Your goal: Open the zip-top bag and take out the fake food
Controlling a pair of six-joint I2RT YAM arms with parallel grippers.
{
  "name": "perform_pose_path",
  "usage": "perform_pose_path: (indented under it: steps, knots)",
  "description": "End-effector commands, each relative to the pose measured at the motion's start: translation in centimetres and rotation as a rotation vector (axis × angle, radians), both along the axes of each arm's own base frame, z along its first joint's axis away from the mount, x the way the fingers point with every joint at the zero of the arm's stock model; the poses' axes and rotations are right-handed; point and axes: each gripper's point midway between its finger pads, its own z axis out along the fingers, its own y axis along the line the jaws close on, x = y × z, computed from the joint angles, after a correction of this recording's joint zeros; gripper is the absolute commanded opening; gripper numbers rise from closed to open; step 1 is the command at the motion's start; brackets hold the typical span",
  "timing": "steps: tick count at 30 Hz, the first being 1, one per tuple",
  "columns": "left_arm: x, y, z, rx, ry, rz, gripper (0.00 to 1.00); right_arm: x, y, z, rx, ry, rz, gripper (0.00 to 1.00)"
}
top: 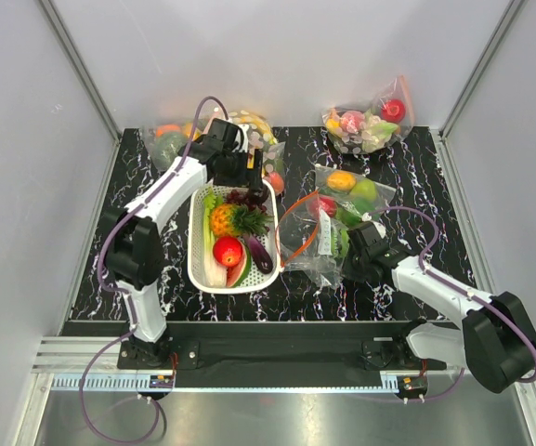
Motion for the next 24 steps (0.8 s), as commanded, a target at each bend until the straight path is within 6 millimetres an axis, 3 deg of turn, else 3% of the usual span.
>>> perform_pose_path:
  steps: [1,5,8,12,13,16,18,24]
  knots:
    - [1.1,-1.1,8.8,-0.075,-0.238,-0.016,0.88,0.5,-0.2,0.9,0.002,-0.028,-0.016,0.00]
    - [-1.2,-3.7,11.8,-0.105,-0.300,-0.111,0.88,0.4,-0.2,0.9,-0.001,-0.026,-0.016,0.00]
    - [-4.7,-7.4,12.7,-0.154,-0.292,-0.242,0.84,0.4,-0.3,0.9,-0.002,-0.026,-0.018,0.00]
    - [-8.9,-10.3,12.0,-0.216,-0.236,-0.377,0.72,0.4,-0.2,0.9,0.002,-0.028,-0.020,0.00]
    - [-9.7,-10.8,11.0,-0.226,-0.211,-0.407,0.68,0.4,-0.3,0.9,0.002,-0.028,-0.021,0.00]
    - [-11.4,-11.7,9.7,-0.228,-0.177,-0.450,0.58,0.4,-0.2,1.0,0.005,-0.030,-0.020,0.00]
    - [-12.0,-12.1,8.9,-0.223,-0.152,-0.464,0.51,0.4,-0.3,1.0,0.004,-0.032,-0.020,0.00]
    - [-12.1,-12.6,5.1,-0.171,-0.081,-0.468,0.49,0.3,-0.3,1.2,0.010,-0.036,-0.022,0.00]
